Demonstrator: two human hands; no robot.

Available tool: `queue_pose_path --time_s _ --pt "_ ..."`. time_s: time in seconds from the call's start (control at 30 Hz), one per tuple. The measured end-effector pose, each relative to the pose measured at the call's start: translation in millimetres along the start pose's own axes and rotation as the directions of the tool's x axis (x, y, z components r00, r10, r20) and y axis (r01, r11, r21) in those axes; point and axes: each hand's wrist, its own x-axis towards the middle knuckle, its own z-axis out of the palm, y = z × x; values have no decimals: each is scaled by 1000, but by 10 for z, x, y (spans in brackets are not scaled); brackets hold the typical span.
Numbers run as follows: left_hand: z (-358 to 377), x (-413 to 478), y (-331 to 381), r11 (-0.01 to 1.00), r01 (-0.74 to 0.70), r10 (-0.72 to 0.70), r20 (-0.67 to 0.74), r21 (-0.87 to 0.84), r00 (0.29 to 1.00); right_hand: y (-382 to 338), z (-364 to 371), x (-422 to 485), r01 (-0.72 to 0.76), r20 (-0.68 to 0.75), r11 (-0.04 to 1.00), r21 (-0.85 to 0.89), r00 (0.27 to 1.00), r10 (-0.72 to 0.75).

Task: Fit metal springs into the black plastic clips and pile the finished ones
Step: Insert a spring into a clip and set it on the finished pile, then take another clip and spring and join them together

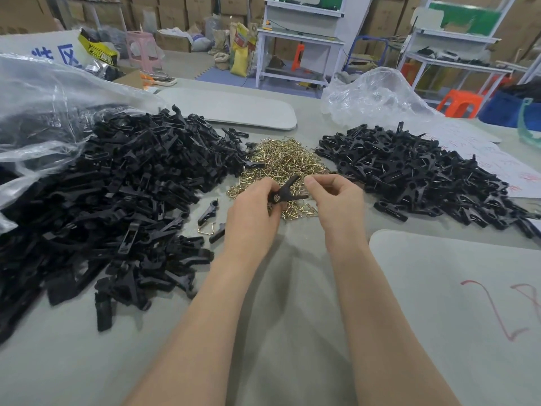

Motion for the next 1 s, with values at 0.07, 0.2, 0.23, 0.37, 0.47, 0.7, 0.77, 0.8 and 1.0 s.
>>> queue_pose_path --time_s 0.07,0.2,0.23,0.37,0.47,0.7,0.77,0.8,1.0 --pt "12 1 6 1000 -18 18 -14 15 1000 19 27 -12 22 4 999 -34 1000 -21" --pt "21 -6 19 1000 -25 25 -1 18 1000 63 64 -25 41 -34 997 -64 998 -43" --pt "21 -11 21 999 -28 28 -2 21 1000 74 70 -26 42 -46 997 -64 998 -45" --pt "12 -16 26 998 -60 61 -18 37 998 98 70 -12 25 -70 998 -53 997 -29" --pt "13 -16 23 997 -61 62 -13 54 998 90 107 -58 -7 -27 1000 -14 1000 7" --pt "-136 25 3 973 43 6 208 -227 978 -47 -145 51 -543 430 825 154 789 439" --pt "-195 31 24 955 38 42 262 -293 964 -43 -264 76 -657 588 725 205 675 445" --pt "-212 33 34 950 30 58 272 -310 960 -31 -298 73 -677 650 708 202 633 420" --pt "-280 45 82 930 -43 144 253 -366 957 70 -307 44 -686 852 718 119 441 281"
